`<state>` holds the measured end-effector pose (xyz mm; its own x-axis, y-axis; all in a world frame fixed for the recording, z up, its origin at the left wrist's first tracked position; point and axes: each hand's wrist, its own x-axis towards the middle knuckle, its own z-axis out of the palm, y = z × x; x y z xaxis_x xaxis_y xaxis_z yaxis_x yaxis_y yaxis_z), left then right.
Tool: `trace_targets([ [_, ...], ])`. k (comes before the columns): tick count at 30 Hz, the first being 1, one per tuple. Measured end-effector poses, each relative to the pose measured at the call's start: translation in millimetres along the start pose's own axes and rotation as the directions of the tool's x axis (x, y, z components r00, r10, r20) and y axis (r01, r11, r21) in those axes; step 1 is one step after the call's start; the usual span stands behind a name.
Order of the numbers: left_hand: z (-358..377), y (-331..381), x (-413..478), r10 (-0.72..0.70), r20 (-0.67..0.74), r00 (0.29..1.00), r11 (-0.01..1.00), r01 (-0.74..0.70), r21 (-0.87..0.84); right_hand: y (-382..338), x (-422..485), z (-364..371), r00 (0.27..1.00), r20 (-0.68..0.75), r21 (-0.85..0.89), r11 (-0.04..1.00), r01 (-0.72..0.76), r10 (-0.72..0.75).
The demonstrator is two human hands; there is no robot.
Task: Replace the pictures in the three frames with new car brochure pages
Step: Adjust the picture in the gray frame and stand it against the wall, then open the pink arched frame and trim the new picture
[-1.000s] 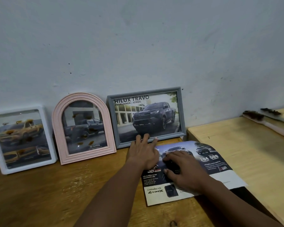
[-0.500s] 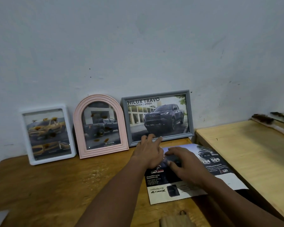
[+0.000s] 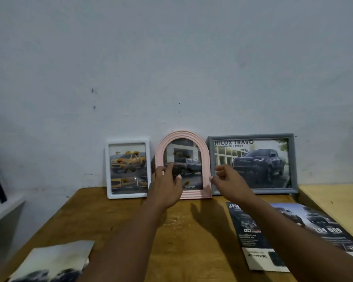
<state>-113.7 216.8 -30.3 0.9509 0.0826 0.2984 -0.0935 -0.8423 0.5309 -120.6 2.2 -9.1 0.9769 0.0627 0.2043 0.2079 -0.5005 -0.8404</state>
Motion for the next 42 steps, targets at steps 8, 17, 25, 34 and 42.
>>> trace_targets([
  [8,15.1,-35.9,9.5,-0.190,-0.072,0.979,0.954,0.167,-0.249,4.8,42.3,45.0,0.991,-0.130,0.084,0.996,-0.031,0.041],
  [17,25.5,-39.5,7.8,-0.227,-0.050,0.973,0.896,0.189,-0.401,12.9,43.7,54.3,0.984,-0.151,0.241,0.969,-0.054,0.092],
  [25,9.5,-31.5,-41.1,-0.233,-0.128,0.964,0.906,0.167,-0.388,4.9,0.1,42.7,0.988,-0.148,0.319,0.948,0.007,0.043],
  [34,-29.1,-36.2,-104.8,-0.258,0.084,0.963,0.846,0.267,-0.462,-50.3,-46.1,0.6,0.992,-0.091,0.264,0.958,0.113,-0.092],
  [42,-63.5,-3.7,-113.2,-0.206,0.172,0.963,0.863,0.262,-0.432,-105.6,-71.5,-1.8,0.994,-0.014,-0.214,0.972,0.100,-0.106],
])
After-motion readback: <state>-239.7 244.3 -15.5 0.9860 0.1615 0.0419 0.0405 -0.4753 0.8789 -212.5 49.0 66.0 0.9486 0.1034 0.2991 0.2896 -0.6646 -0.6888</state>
